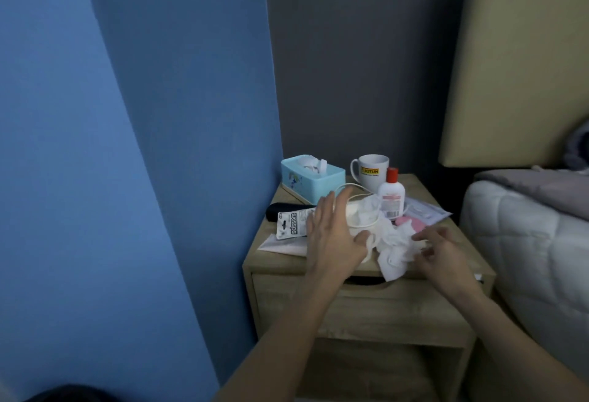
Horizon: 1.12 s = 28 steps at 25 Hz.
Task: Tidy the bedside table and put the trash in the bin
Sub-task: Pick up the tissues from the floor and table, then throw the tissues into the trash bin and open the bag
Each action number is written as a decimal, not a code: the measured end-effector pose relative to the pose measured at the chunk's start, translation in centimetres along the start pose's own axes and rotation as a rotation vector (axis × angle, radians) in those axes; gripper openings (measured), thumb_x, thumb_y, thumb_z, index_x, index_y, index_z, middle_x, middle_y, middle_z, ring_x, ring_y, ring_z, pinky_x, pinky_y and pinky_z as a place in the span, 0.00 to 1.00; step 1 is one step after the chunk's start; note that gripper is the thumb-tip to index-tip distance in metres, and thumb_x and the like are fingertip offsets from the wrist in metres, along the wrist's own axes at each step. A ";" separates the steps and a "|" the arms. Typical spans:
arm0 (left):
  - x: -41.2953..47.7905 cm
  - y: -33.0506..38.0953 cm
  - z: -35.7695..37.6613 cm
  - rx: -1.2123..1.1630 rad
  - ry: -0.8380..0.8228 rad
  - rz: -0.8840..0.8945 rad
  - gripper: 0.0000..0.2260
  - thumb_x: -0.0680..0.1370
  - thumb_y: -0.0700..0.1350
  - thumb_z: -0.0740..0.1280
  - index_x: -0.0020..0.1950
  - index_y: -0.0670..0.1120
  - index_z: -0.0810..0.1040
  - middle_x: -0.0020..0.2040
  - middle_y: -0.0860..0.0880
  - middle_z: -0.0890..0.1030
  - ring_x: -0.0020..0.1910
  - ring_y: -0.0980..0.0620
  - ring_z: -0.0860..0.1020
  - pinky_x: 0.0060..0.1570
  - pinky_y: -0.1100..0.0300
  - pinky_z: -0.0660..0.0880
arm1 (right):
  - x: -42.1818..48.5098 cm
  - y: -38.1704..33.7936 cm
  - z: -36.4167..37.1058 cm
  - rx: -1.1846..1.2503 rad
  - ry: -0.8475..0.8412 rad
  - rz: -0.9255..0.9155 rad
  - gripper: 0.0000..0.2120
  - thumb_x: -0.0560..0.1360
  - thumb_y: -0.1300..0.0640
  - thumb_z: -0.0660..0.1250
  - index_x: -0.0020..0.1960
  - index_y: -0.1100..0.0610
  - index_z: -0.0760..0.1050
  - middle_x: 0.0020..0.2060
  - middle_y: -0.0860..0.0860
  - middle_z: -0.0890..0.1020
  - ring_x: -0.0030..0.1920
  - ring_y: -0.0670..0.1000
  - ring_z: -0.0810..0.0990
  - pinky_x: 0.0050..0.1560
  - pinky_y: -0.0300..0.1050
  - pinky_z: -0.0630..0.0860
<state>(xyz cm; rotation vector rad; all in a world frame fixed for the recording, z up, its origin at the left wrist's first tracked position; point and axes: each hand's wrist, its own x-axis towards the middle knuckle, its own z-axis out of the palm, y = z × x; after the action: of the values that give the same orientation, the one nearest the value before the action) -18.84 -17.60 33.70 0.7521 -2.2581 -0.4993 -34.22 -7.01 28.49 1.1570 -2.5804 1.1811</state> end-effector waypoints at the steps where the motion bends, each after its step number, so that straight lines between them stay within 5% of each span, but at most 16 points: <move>1: -0.6 0.7 -1.1 -0.049 0.037 -0.015 0.31 0.72 0.45 0.70 0.71 0.52 0.60 0.72 0.51 0.65 0.72 0.52 0.61 0.72 0.53 0.59 | -0.1 -0.2 -0.9 -0.006 0.001 0.049 0.16 0.69 0.68 0.68 0.56 0.60 0.76 0.59 0.59 0.72 0.37 0.51 0.74 0.42 0.43 0.71; 5: -2.9 4.0 -6.7 -0.208 -0.030 -0.137 0.19 0.75 0.42 0.67 0.64 0.53 0.68 0.63 0.55 0.72 0.62 0.60 0.69 0.61 0.64 0.70 | -1.8 -2.9 -5.3 0.029 -0.028 0.208 0.15 0.69 0.71 0.65 0.53 0.58 0.78 0.57 0.58 0.74 0.37 0.50 0.74 0.43 0.42 0.71; 8: -2.0 7.7 -12.7 -0.261 -0.187 -0.231 0.12 0.76 0.41 0.64 0.57 0.54 0.71 0.56 0.58 0.76 0.54 0.65 0.73 0.50 0.72 0.71 | -2.9 -8.8 -10.7 0.196 -0.113 0.287 0.15 0.69 0.72 0.66 0.41 0.52 0.77 0.44 0.51 0.83 0.39 0.51 0.80 0.38 0.33 0.71; 11: 0.3 12.6 -20.6 -0.326 -0.302 -0.238 0.05 0.76 0.43 0.62 0.49 0.51 0.75 0.47 0.56 0.79 0.45 0.64 0.76 0.45 0.68 0.73 | -3.8 -17.7 -18.1 0.337 -0.176 0.297 0.17 0.69 0.72 0.68 0.36 0.49 0.78 0.37 0.41 0.83 0.38 0.44 0.81 0.36 0.26 0.72; 14: 2.6 17.3 -29.1 -0.360 -0.301 -0.296 0.05 0.74 0.49 0.61 0.43 0.53 0.76 0.42 0.58 0.81 0.39 0.65 0.76 0.39 0.70 0.71 | -3.9 -26.3 -26.1 0.477 -0.227 0.302 0.13 0.69 0.71 0.69 0.36 0.53 0.80 0.37 0.44 0.84 0.34 0.42 0.80 0.35 0.30 0.73; 18: 4.0 22.0 -37.5 -0.374 -0.245 -0.332 0.05 0.74 0.48 0.63 0.40 0.56 0.76 0.41 0.68 0.79 0.41 0.66 0.76 0.36 0.77 0.68 | -3.7 -33.9 -34.1 0.666 -0.260 0.243 0.03 0.69 0.56 0.72 0.42 0.50 0.80 0.35 0.48 0.85 0.35 0.45 0.83 0.39 0.34 0.76; 22: 2.9 23.9 -41.1 -0.394 -0.197 -0.336 0.07 0.72 0.53 0.61 0.42 0.56 0.78 0.42 0.61 0.81 0.40 0.62 0.78 0.39 0.71 0.72 | -2.4 -37.8 -37.2 0.775 -0.364 0.189 0.09 0.67 0.46 0.70 0.43 0.50 0.80 0.37 0.49 0.85 0.37 0.46 0.82 0.41 0.35 0.76; 24: 2.5 24.2 -41.4 -0.353 -0.145 -0.373 0.07 0.72 0.53 0.61 0.45 0.55 0.78 0.42 0.60 0.81 0.41 0.61 0.79 0.41 0.68 0.74 | -0.9 -38.5 -36.5 0.754 -0.482 0.135 0.02 0.71 0.55 0.69 0.42 0.49 0.80 0.39 0.48 0.85 0.40 0.46 0.82 0.43 0.36 0.77; 26: 2.7 24.2 -40.7 -0.288 -0.040 -0.425 0.07 0.73 0.51 0.61 0.46 0.55 0.78 0.43 0.60 0.82 0.42 0.62 0.79 0.41 0.64 0.76 | 1.6 -39.0 -34.6 0.709 -0.631 0.042 0.10 0.73 0.63 0.66 0.41 0.50 0.81 0.40 0.45 0.84 0.42 0.44 0.82 0.43 0.35 0.76; 28: 3.5 24.4 -39.8 -0.182 0.093 -0.492 0.06 0.74 0.50 0.62 0.47 0.55 0.77 0.43 0.59 0.81 0.44 0.62 0.79 0.42 0.62 0.76 | 4.7 -39.8 -32.4 0.687 -0.766 -0.143 0.07 0.74 0.60 0.67 0.42 0.49 0.80 0.41 0.42 0.84 0.44 0.41 0.81 0.43 0.33 0.76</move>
<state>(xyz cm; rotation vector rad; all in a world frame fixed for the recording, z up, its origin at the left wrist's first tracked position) -1.40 -6.68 75.74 1.2120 -1.9031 -0.8662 -18.46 -4.61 77.50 2.2654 -2.4908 1.9762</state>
